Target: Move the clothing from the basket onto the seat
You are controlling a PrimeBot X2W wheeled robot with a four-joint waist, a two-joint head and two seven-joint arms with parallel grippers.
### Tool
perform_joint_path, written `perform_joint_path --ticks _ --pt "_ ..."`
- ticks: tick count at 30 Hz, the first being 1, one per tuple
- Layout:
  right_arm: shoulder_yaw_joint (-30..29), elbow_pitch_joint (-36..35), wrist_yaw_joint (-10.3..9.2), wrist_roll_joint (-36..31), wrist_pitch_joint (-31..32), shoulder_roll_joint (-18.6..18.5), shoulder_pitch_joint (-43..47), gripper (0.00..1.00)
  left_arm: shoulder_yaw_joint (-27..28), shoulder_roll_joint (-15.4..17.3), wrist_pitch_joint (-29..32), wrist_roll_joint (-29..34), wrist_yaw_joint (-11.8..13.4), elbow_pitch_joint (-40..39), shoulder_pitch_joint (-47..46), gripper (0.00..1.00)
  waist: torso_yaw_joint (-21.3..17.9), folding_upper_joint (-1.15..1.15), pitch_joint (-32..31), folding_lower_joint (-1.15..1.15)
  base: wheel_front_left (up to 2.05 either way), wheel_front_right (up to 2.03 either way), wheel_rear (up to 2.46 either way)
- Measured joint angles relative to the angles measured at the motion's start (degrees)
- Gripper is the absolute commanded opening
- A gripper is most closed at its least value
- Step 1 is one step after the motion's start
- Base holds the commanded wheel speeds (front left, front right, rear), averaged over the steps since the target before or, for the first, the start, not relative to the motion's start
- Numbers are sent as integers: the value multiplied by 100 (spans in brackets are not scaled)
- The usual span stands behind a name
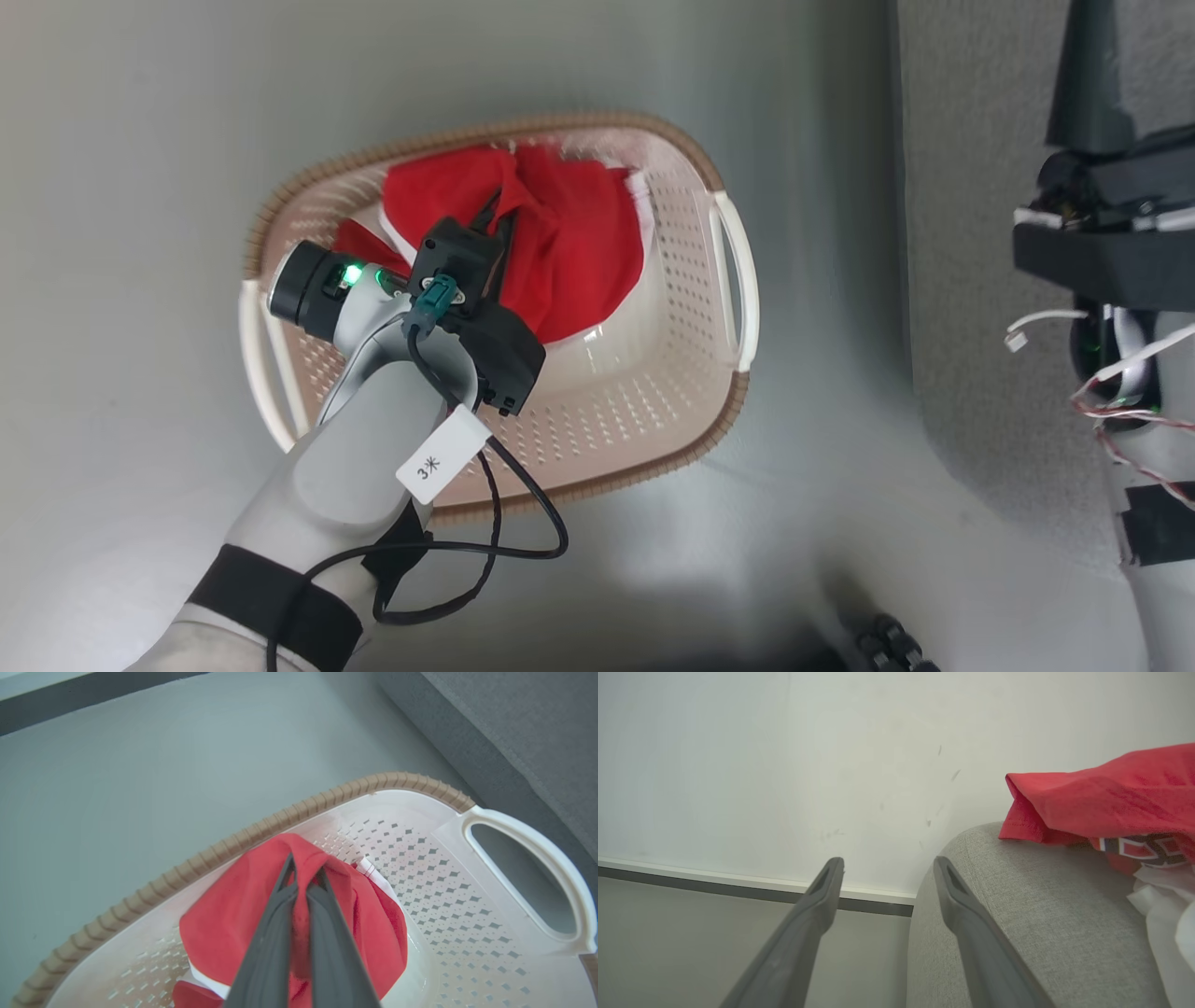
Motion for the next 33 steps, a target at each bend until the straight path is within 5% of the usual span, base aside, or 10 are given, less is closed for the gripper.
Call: perform_joint_path --ticks 33 --pt "366 1547 399 143 -42 485 1090 100 619 -18 -96 -510 -684 -777 59 0 621 -1 -2855 0 0 0 0"
